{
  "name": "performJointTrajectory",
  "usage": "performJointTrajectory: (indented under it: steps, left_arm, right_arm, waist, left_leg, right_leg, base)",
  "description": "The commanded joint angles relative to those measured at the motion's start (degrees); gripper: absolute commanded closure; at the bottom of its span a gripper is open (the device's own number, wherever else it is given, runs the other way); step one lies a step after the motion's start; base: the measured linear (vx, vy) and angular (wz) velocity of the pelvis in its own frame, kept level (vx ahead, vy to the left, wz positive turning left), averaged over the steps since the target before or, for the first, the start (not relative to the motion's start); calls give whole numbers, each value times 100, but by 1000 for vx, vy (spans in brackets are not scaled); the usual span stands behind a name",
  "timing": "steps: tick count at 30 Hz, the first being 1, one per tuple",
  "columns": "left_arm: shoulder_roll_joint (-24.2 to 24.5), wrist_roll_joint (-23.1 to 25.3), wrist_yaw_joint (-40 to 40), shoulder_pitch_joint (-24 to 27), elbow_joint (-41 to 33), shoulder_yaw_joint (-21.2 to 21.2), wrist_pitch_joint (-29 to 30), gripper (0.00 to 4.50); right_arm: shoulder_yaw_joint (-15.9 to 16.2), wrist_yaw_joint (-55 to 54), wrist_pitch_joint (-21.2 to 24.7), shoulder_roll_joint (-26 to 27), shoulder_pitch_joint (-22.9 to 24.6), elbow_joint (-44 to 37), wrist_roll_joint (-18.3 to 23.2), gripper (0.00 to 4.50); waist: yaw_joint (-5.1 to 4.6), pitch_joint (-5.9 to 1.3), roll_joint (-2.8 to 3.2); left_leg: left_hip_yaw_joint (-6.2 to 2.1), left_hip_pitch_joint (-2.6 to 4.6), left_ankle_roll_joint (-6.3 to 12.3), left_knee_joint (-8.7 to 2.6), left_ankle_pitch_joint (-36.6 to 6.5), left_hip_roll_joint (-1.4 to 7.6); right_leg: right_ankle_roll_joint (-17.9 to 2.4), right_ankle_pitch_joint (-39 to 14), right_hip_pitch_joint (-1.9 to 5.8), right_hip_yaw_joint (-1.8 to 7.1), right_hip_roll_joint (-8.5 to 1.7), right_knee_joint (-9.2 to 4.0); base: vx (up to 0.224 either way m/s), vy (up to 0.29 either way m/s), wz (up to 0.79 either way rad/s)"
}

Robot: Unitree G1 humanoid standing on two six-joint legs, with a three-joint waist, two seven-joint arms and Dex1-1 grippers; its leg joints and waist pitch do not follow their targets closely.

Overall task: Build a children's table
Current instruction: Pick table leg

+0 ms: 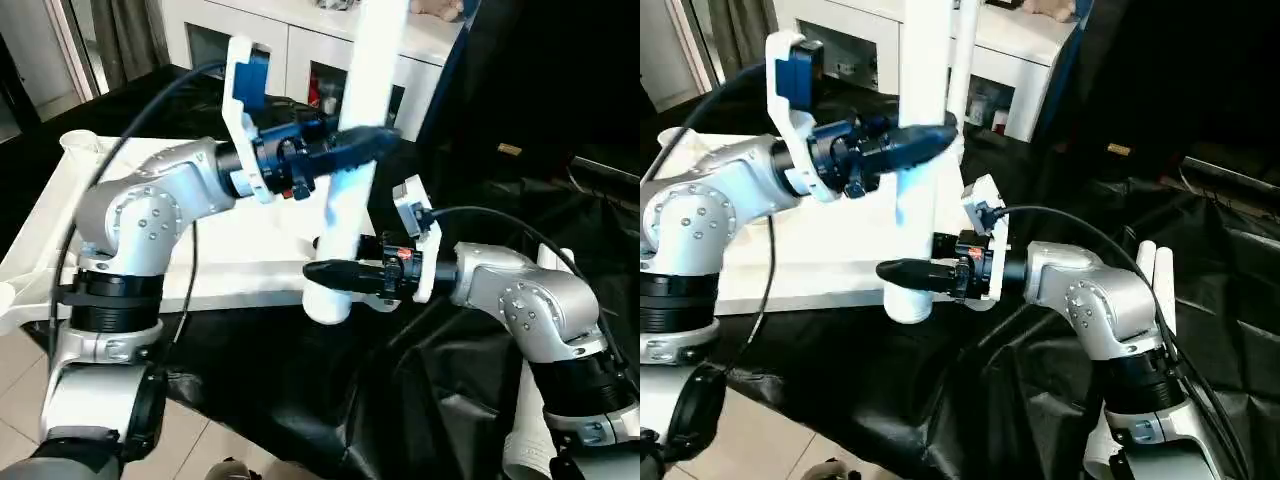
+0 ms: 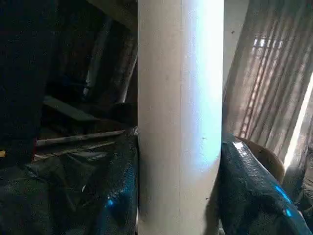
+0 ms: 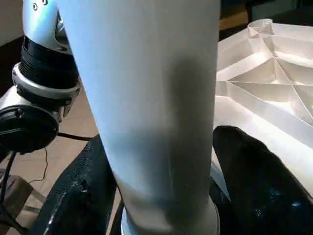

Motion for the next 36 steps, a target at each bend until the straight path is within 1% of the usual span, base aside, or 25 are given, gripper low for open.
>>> performJointTrajectory:
  steps: [1, 4, 9, 11, 15, 19, 21, 22, 23, 24, 26, 30, 31, 32, 33, 34, 36]
  left_arm:
    - [-24, -114, -104, -75, -36, -113, 70, 271]
    - [-18, -101, -136, -91, -16, -131, 83, 271]
    - [-16, -105, -157, -110, 4, -106, 109, 271]
    - [-19, -113, -149, -128, 10, -79, 115, 271]
    - [-37, -111, -132, -160, 30, -42, 103, 271]
    - [-42, -107, -142, -170, 28, -38, 108, 271]
    - [-54, -115, -137, -180, 34, -24, 110, 271]
    - [-57, -118, -136, -184, 33, -21, 108, 271]
    - [-57, -119, -136, -184, 33, -20, 108, 271]
    - [-66, -127, -130, -192, 38, -8, 108, 271]
    - [-72, -131, -122, -200, 44, 1, 108, 271]
    - [-81, -70, -47, -195, 45, -4, 64, 271]
    - [-85, -36, -7, -192, 45, -8, 44, 236]
    - [-111, -111, 11, -199, 83, 30, 129, 215]
    - [-117, -136, 13, -200, 87, 44, 150, 201]
    - [-147, -260, 29, -207, 111, 117, 255, 201]
    - [-161, -280, 31, -197, 104, 143, 238, 192]
  right_arm:
    - [-20, 83, -94, -89, -101, -83, 28, 142]
    - [11, 156, -149, -107, -127, -68, -2, 142]
    - [100, 266, -194, -166, -106, -86, -82, 142]
    - [154, 299, -219, -184, -79, -88, -131, 169]
    - [213, 332, -260, -200, -61, -76, -178, 175]
    - [221, 333, -268, -198, -65, -61, -184, 175]
    - [221, 336, -266, -194, -66, -53, -186, 206]
    - [219, 341, -262, -189, -64, -50, -186, 206]
    - [219, 341, -261, -188, -64, -50, -186, 225]
    - [215, 359, -256, -183, -57, -51, -168, 225]
    - [206, 387, -240, -181, -45, -63, -125, 244]
    - [185, 356, -267, -161, -42, -55, -116, 254]
    - [175, 343, -277, -153, -40, -54, -115, 255]
    - [126, 297, -303, -108, -39, -34, -99, 256]
    - [118, 289, -309, -100, -38, -33, -99, 256]
    - [78, 250, -342, -61, -33, -27, -98, 257]
    - [26, 194, -360, -21, -22, -36, -82, 257]
  waist:
    - [14, -401, 10]
    - [12, -399, 18]
    - [20, -401, 13]
    - [15, -401, 11]
    - [23, -402, 9]
    - [18, -405, 8]
    - [19, -406, 8]
    - [20, -405, 13]
    - [19, -405, 11]
    - [18, -403, 12]
    - [22, -407, 8]
    - [20, -406, 16]
    - [20, -407, 13]
    - [18, -411, 31]
    - [15, -410, 26]
    - [12, -413, 50]
    - [10, -412, 33]
  left_leg:
    - [-132, 60, -182, -437, -489, 386]
    - [-134, 58, -181, -440, -501, 387]
    - [-135, 60, -170, -436, -464, 387]
    - [-133, 58, -173, -436, -476, 385]
    - [-134, 55, -168, -433, -501, 386]
    - [-136, 57, -161, -433, -470, 388]
    - [-135, 56, -154, -432, -457, 386]
    - [-133, 57, -154, -430, -459, 384]
    - [-135, 56, -152, -432, -473, 387]
    - [-133, 56, -150, -431, -481, 383]
    - [-135, 51, -149, -429, -459, 384]
    - [-136, 59, -150, -432, -463, 390]
    - [-134, 61, -150, -429, -472, 389]
    - [-133, 59, -153, -427, -465, 387]
    - [-134, 58, -150, -427, -466, 386]
    - [-133, 59, -168, -423, -463, 388]
    - [-136, 63, -173, -430, -480, 389]
  right_leg:
    - [-780, -1494, 318, 349, -594, -413]
    - [-774, -1523, 314, 346, -589, -417]
    - [-790, -1463, 316, 347, -587, -410]
    - [-794, -1461, 320, 347, -587, -410]
    - [-765, -1549, 321, 348, -594, -421]
    - [-784, -1486, 320, 347, -589, -411]
    - [-800, -1446, 322, 346, -589, -407]
    - [-805, -1441, 320, 346, -588, -407]
    - [-811, -1446, 321, 345, -587, -407]
    - [-805, -1463, 320, 346, -587, -411]
    - [-802, -1456, 328, 347, -590, -407]
    - [-831, -1406, 321, 344, -588, -403]
    - [-833, -1410, 319, 346, -588, -405]
    - [-850, -1367, 322, 347, -590, -403]
    - [-857, -1357, 322, 347, -587, -401]
    - [-897, -1317, 322, 346, -590, -383]
    - [-934, -1286, 321, 341, -586, -391]
  base:
    - [0, 0, 0]
    - [0, 0, 0]
    - [0, 0, 0]
    - [0, 0, 0]
    - [0, 0, 0]
    - [0, 0, 0]
    - [0, 0, 0]
    - [0, 0, 0]
    - [0, 0, 0]
    - [0, 0, 0]
    - [0, 0, 0]
    - [0, 0, 0]
    - [0, 0, 0]
    - [0, 0, 0]
    - [0, 0, 0]
    - [0, 0, 0]
    - [0, 0, 0]
